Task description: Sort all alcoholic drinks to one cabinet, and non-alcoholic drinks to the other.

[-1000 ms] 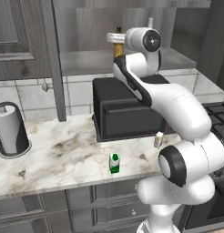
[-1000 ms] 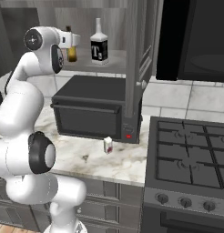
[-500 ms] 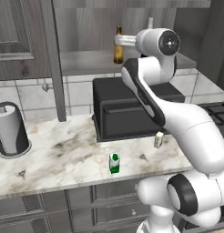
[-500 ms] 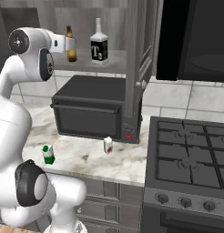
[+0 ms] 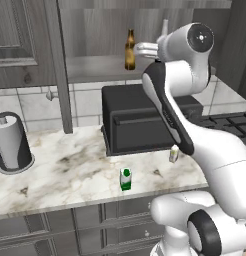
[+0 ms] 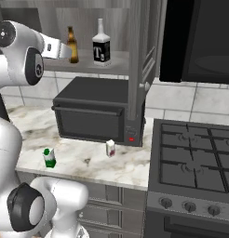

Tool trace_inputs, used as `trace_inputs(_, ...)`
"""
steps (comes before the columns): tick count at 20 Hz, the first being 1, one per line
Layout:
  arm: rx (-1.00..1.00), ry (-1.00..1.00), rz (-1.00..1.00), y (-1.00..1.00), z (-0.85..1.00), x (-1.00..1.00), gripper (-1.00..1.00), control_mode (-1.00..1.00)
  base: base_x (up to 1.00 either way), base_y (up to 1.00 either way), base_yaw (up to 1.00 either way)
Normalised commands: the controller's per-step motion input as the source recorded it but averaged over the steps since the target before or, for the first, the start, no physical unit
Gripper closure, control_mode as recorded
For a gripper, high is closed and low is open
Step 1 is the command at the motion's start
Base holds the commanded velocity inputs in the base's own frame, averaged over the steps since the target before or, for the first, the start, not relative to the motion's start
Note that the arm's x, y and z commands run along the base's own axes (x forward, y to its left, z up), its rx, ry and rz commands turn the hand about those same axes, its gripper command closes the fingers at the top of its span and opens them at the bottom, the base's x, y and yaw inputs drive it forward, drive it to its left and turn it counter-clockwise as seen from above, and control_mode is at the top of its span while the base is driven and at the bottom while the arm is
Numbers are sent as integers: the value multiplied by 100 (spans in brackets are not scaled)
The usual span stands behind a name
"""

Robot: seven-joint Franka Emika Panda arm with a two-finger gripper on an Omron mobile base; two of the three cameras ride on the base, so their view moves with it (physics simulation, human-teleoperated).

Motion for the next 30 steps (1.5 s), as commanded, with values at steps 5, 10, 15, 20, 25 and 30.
trace_inputs(5, 0, 21, -6, 0, -25, -45, -100, -100, 0, 0, 0)
trace_inputs(10, 3, 21, -1, 0, -40, -31, -100, -100, 0, 0, 0)
trace_inputs(15, 5, 20, 0, 0, -41, -25, -100, -100, 0, 0, 0)
trace_inputs(20, 3, 13, 0, 0, -37, -30, -100, -100, 0, 0, 0)
trace_inputs(25, 0, -1, -5, 1, -25, -44, -100, -100, 0, 0, 0)
trace_inputs(30, 0, -7, -5, 2, -32, -53, -100, -100, 0, 0, 0)
